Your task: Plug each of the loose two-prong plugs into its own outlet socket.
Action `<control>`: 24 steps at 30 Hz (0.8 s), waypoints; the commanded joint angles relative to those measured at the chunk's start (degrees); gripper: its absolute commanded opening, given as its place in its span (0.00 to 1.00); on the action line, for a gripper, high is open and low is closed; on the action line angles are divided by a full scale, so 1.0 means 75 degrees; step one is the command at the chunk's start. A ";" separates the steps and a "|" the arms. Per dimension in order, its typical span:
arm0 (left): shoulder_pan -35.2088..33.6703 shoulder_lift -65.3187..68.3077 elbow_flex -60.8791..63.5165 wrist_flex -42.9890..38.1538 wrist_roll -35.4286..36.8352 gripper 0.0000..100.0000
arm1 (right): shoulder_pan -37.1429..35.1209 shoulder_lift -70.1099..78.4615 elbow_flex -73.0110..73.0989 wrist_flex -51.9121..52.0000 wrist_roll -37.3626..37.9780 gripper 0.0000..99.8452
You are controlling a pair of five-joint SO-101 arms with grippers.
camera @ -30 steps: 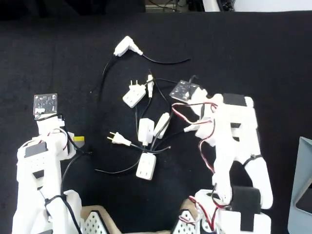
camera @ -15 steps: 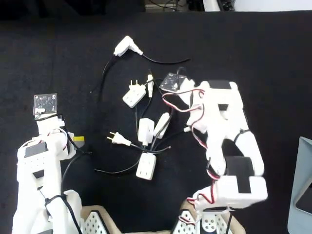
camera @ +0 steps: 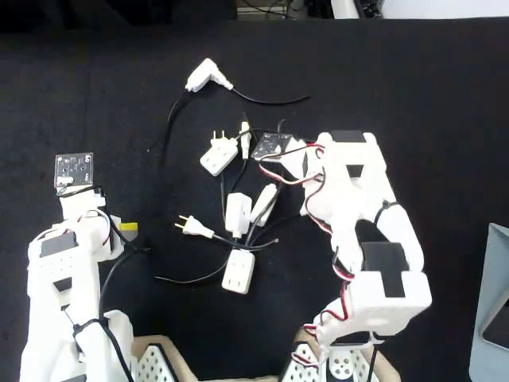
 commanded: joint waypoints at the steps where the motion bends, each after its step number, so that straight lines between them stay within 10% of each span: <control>1: -0.0053 -0.0164 -0.0029 -0.0129 -0.0035 0.33 | -0.0070 0.0264 -0.0416 0.0000 0.0070 0.19; 24: -0.0064 -0.0152 -0.0029 -0.0129 -0.0035 0.33 | 0.0985 -0.2057 -0.0416 0.1664 0.0574 0.01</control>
